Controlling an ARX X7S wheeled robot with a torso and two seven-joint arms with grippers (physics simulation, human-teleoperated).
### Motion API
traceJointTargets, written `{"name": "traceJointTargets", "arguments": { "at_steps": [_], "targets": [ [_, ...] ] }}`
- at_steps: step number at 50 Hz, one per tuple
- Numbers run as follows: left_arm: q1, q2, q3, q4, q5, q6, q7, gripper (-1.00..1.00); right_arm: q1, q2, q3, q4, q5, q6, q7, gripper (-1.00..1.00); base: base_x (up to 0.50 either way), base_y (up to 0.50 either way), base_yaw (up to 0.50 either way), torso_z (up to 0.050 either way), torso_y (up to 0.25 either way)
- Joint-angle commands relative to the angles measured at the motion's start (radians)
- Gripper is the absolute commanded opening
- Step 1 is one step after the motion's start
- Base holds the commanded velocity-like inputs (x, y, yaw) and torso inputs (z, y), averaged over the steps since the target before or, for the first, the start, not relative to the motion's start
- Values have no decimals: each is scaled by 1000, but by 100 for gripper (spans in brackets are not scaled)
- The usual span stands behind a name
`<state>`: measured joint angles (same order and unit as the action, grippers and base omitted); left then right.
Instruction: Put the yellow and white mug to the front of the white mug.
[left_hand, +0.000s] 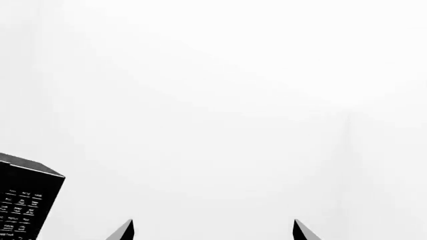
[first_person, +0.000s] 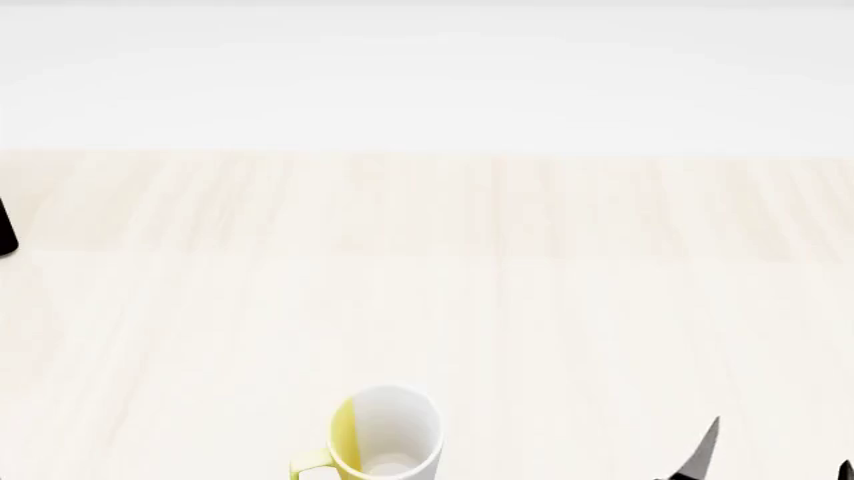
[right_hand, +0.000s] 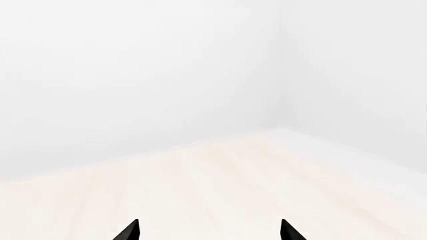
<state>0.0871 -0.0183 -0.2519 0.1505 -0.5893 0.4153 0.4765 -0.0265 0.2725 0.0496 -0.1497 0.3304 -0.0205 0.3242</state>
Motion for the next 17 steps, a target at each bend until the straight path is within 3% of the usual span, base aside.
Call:
{"name": "traceJointTargets", "arguments": {
  "at_steps": [1,7,17],
  "targets": [
    [49,5,26,-11,117,198,-204,100,-72,-1,-6,-121,-51,-47,34,100,0,0,0,0,0],
    [58,11,14,44,269,302,-436,100,-105,0,-18,-168,-112,-93,50,100,0,0,0,0,0],
    [42,-10,32,114,381,268,-575,100,-157,5,-14,-225,-152,-186,51,100,0,0,0,0,0]
  ]
}}
